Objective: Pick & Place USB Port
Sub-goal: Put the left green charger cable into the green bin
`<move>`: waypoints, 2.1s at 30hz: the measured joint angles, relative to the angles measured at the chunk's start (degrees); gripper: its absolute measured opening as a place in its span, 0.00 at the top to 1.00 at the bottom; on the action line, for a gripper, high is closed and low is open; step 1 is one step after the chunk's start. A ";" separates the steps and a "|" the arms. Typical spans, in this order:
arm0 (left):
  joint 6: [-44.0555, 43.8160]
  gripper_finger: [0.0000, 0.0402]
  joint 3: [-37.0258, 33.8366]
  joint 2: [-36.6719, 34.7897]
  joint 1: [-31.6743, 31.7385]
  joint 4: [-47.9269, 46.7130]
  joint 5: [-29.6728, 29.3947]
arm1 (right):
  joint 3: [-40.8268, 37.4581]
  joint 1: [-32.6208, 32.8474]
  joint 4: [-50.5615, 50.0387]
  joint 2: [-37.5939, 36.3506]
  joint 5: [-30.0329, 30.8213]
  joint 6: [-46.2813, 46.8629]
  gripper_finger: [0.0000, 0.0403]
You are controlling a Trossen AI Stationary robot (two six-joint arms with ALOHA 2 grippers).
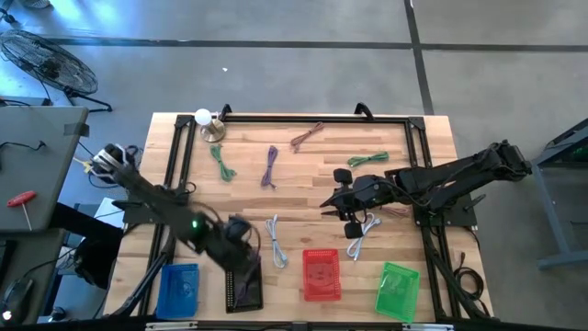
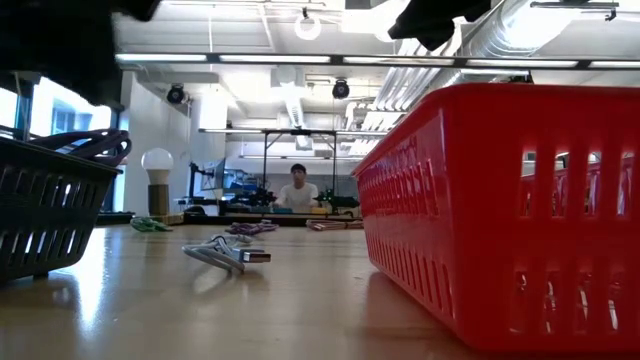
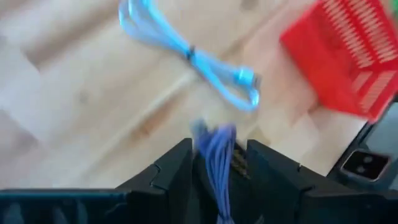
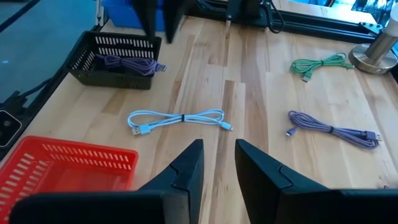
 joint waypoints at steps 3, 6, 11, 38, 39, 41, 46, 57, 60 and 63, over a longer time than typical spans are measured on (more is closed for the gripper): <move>11.09 0.63 0.02 -4.13 4.65 -5.38 1.35 | 0.00 0.00 0.00 0.00 0.09 -1.37 0.79; 22.77 0.63 0.02 -7.73 9.83 -14.87 0.76 | 0.00 -0.11 0.01 0.00 0.11 -3.10 0.79; 34.58 0.63 0.02 -10.93 18.40 -31.25 -3.66 | 0.00 -0.17 0.02 0.00 1.93 -4.92 0.79; 112.47 0.63 -10.23 -7.66 54.45 -21.32 1.96 | 0.00 -0.57 -4.35 0.00 3.72 -10.11 0.79; 113.97 0.63 -11.05 -7.75 54.95 -20.18 1.89 | 0.00 -0.57 -4.35 0.00 3.72 -10.20 0.79; 116.46 0.63 -13.00 -7.84 56.25 -16.06 3.37 | 0.00 -0.65 -4.34 0.00 3.67 -10.48 0.79; 119.86 0.66 -17.52 -7.77 59.48 -9.58 5.35 | 0.00 -1.84 -4.37 0.00 3.66 -10.70 0.79; 121.37 0.73 -20.58 -7.81 61.16 -5.33 6.37 | 0.00 -5.77 -3.77 0.00 -0.96 -10.66 0.79; 121.35 0.74 -21.81 -7.79 61.05 -2.21 6.37 | 0.00 -6.30 -3.31 0.00 -1.61 -10.68 0.79; 121.65 0.74 -22.42 -7.79 61.03 -0.87 6.34 | 0.00 -6.60 -3.32 0.00 -1.64 -10.68 0.79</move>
